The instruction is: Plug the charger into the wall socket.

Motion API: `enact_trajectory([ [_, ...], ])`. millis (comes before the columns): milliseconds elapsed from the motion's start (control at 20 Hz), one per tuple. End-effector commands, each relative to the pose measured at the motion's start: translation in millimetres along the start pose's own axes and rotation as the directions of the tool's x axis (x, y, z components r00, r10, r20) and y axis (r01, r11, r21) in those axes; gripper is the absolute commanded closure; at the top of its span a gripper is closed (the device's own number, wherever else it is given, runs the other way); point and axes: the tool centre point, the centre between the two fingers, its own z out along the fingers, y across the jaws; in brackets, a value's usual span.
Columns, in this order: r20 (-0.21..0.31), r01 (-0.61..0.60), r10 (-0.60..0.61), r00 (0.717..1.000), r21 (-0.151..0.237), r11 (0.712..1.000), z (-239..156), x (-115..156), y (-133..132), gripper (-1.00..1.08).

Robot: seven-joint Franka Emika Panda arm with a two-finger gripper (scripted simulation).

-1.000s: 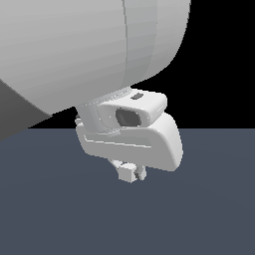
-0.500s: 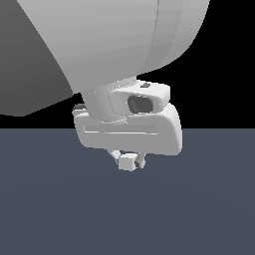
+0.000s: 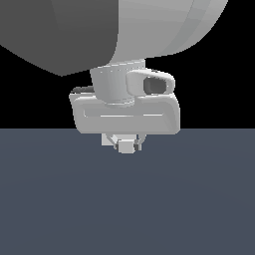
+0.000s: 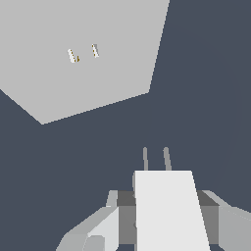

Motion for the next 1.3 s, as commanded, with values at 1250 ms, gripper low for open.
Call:
enact_trajectory([
  [1250,-0.022,0.307,-0.308,0.951,0.169,0.937,-27.5,30.2,-17.1,1.08],
])
